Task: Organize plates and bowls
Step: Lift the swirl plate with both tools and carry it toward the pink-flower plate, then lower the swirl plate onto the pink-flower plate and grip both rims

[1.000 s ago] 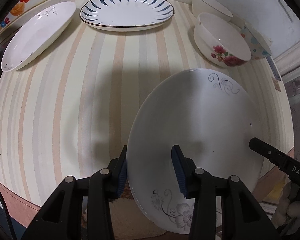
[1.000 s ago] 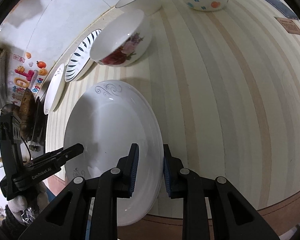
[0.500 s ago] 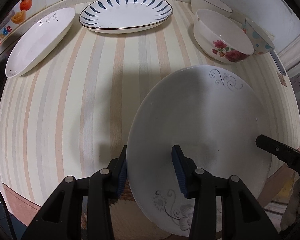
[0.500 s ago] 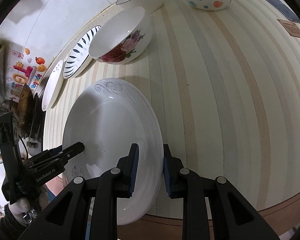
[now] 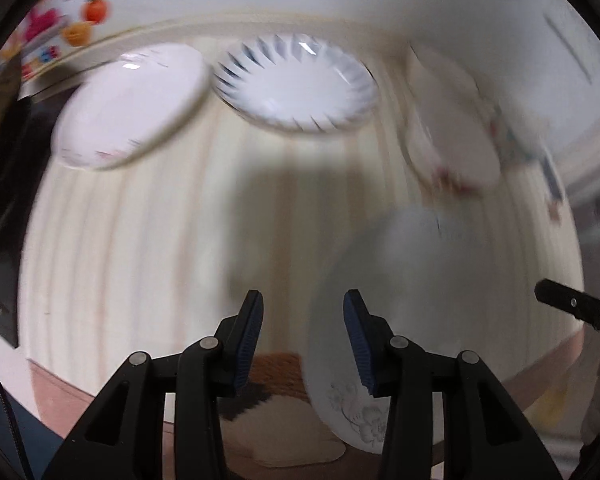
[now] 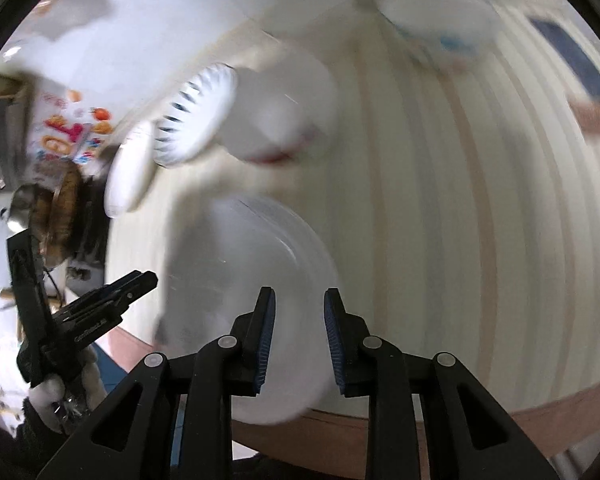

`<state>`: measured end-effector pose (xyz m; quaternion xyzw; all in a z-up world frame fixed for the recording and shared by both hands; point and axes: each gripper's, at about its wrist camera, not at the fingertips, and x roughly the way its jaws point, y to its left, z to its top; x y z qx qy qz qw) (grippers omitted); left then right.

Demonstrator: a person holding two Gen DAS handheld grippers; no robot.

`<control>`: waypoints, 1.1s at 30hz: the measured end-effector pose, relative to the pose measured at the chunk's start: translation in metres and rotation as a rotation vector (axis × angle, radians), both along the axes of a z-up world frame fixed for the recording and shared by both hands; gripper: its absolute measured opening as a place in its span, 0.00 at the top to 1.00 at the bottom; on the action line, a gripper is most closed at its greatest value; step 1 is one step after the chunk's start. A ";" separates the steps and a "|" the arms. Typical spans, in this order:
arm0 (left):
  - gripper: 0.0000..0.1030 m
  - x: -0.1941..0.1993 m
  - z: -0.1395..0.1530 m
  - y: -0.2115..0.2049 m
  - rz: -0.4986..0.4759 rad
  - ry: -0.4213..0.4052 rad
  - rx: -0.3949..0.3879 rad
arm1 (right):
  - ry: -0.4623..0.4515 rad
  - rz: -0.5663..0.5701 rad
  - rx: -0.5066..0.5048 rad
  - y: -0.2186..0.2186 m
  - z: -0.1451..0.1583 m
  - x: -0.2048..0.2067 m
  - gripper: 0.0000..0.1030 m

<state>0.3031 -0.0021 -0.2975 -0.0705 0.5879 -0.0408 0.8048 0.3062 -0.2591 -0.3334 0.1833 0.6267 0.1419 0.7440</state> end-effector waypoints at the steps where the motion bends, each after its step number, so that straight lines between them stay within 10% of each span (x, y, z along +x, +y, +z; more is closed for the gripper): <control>1: 0.62 0.004 0.007 0.011 0.035 -0.014 -0.007 | -0.020 0.025 0.006 0.010 0.010 0.010 0.64; 8: 0.58 0.055 0.009 0.112 0.304 -0.049 0.005 | -0.169 0.229 0.154 0.151 0.044 0.140 0.58; 17: 0.58 0.100 -0.045 0.216 0.552 0.005 0.070 | -0.155 0.428 0.076 0.312 -0.026 0.279 0.58; 21: 0.57 0.108 -0.063 0.232 0.578 0.042 0.033 | -0.111 0.450 0.051 0.343 -0.060 0.308 0.59; 26: 0.65 0.114 -0.065 0.229 0.585 -0.004 -0.017 | -0.056 0.445 0.066 0.360 -0.094 0.324 0.84; 33: 0.69 0.111 -0.062 0.221 0.581 -0.019 0.021 | -0.073 0.447 0.080 0.362 -0.100 0.323 0.84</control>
